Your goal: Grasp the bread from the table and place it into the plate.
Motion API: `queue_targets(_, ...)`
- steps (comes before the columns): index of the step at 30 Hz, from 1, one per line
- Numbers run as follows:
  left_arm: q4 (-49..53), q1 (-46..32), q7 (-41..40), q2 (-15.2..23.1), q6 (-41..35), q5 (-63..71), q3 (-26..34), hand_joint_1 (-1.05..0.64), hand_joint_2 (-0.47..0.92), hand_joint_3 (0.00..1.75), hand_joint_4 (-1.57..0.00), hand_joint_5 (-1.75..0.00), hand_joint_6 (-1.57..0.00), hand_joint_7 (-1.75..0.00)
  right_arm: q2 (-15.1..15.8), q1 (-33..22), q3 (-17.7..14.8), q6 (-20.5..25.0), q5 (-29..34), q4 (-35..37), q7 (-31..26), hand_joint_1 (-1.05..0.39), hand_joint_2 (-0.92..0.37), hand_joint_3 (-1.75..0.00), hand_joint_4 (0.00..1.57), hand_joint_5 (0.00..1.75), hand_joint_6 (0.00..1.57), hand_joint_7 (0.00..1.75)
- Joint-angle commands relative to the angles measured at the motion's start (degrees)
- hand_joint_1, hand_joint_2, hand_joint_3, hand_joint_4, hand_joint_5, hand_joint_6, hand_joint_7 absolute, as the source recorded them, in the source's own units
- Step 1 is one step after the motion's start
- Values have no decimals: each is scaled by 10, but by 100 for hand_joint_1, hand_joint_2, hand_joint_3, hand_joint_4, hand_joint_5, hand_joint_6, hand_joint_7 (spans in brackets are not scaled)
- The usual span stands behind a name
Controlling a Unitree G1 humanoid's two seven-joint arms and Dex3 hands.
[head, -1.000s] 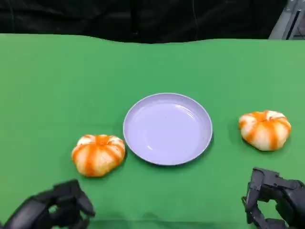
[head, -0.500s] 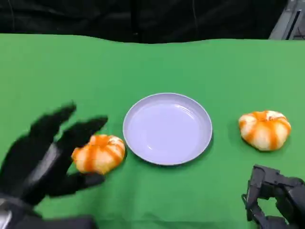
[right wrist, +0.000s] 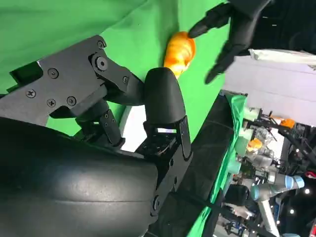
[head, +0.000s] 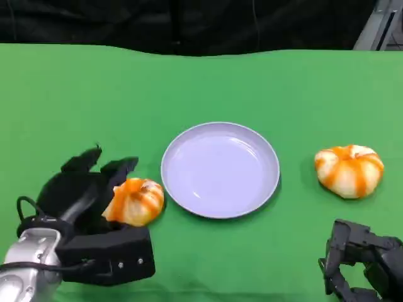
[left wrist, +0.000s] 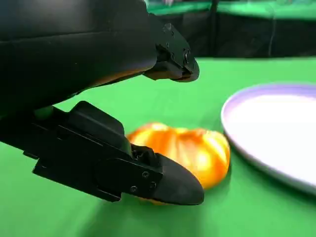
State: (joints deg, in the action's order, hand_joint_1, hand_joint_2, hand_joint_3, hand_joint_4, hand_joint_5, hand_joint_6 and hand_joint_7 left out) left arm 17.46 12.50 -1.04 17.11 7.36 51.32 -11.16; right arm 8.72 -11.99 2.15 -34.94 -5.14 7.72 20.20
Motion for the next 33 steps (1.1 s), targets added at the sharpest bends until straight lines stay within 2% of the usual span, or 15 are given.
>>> queue_targets(1,33,10,-5,17,-3,-28,-18,-100,92,22,-4,-1,-28,-1,4,-5,-3,-7,-2,-7,-2,-14,-65,-102,81,175,71,165)
queue_targets(14,96,21,-33,22,4,-61,-61,-94,92,27,-7,-1,-28,-1,5,-7,-2,-13,2,-10,-4,-16,-67,-99,81,175,69,167)
queue_targets(17,111,25,-48,25,14,-71,-64,-78,92,28,-19,-6,-35,-3,5,-8,-2,-8,3,-12,-5,-18,-67,-98,81,175,69,167)
queue_targets(19,114,28,-56,27,16,-75,-65,-52,92,29,-45,-8,-49,-4,6,-10,-2,-1,4,-18,-5,-18,-67,-98,82,175,69,167)
queue_targets(22,125,31,-74,27,25,-80,-64,-29,92,27,-65,-7,-64,-4,6,-13,-2,3,5,-23,-6,-18,-68,-98,82,175,69,167)
queue_targets(25,142,37,-95,27,41,-92,-62,-17,92,32,-75,-7,-75,-6,5,-13,-2,2,6,-24,-7,-17,-68,-98,82,175,69,167)
queue_targets(29,160,41,-126,23,66,-115,-55,-7,92,33,-98,-11,-93,-8,6,-13,-3,-2,10,-24,-11,-15,-68,-99,81,175,69,168)
queue_targets(30,163,42,-127,23,76,-127,-51,-5,92,34,-107,-23,-102,-9,6,-13,-3,-2,11,-24,-11,-14,-68,-99,81,175,69,168)
queue_targets(31,163,43,-127,24,86,-138,-48,-3,92,38,-98,-71,-115,-11,6,-13,-3,-1,11,-24,-12,-13,-68,-99,82,175,69,168)
queue_targets(32,158,41,-129,27,99,-147,-45,-1,92,39,-91,-100,-121,-14,6,-13,-2,-1,12,-24,-13,-13,-68,-99,82,175,69,168)
queue_targets(33,152,40,-130,30,107,-151,-42,-1,91,41,-85,-132,-120,-37,6,-13,-2,-2,12,-24,-13,-13,-68,-99,82,175,69,168)
